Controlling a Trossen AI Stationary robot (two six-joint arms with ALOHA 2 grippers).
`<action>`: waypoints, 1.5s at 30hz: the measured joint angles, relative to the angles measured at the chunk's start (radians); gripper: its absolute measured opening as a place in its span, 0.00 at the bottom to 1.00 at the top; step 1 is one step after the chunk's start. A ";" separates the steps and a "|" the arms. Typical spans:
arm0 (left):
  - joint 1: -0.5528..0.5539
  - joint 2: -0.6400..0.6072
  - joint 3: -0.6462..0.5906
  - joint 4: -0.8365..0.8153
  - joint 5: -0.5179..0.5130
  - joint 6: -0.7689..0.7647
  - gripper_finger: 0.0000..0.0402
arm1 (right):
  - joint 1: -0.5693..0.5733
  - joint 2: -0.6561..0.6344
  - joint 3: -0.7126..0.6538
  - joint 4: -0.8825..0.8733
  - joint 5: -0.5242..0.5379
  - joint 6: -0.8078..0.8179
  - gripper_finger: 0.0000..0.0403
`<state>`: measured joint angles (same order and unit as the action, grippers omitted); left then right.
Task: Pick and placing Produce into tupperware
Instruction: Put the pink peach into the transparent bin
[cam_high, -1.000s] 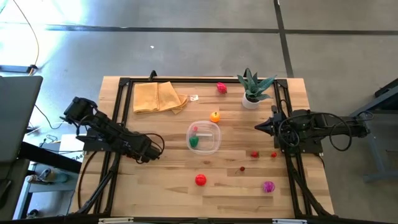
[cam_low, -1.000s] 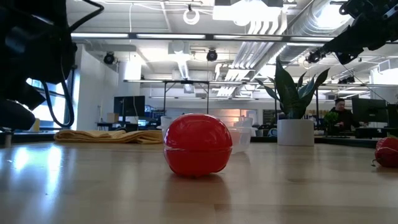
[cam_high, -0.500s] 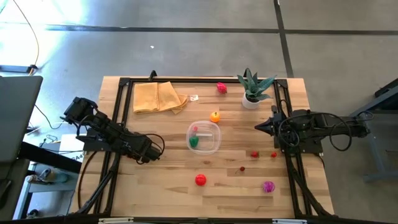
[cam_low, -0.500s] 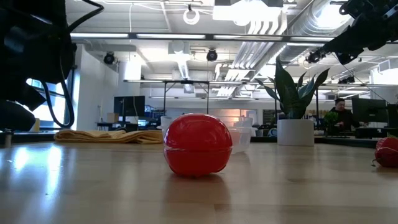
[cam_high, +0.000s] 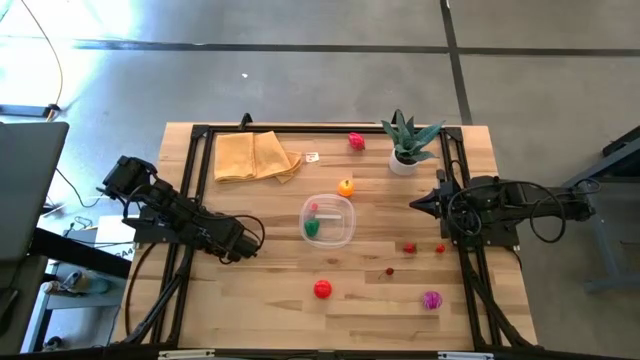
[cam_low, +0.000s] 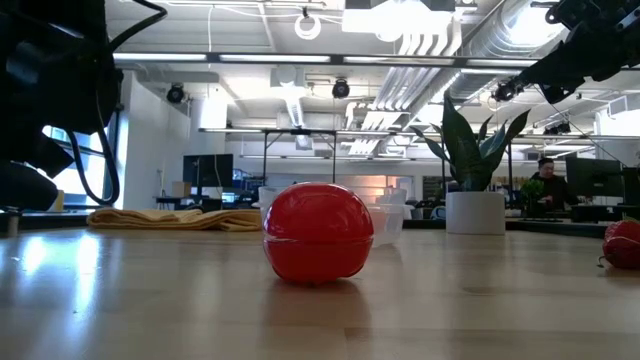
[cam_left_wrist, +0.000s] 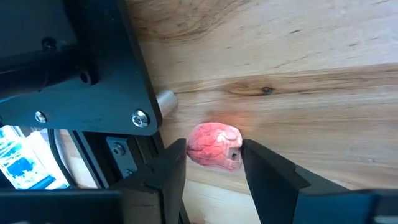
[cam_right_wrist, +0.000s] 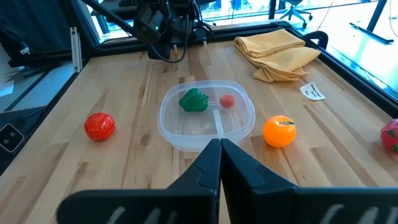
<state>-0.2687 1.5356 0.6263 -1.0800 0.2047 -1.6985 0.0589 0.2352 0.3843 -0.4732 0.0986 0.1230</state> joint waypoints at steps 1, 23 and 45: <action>0.000 0.000 0.000 0.001 -0.001 0.000 0.35 | 0.000 0.000 0.000 0.000 0.000 0.000 0.00; 0.000 0.000 0.001 -0.002 -0.004 -0.001 0.28 | 0.000 0.000 0.000 0.000 0.000 0.000 0.00; 0.011 0.001 0.113 0.050 -0.274 0.102 0.28 | 0.000 0.000 0.000 0.000 0.000 0.000 0.00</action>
<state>-0.2578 1.5364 0.7397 -1.0300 -0.0698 -1.5964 0.0589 0.2348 0.3843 -0.4730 0.0984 0.1230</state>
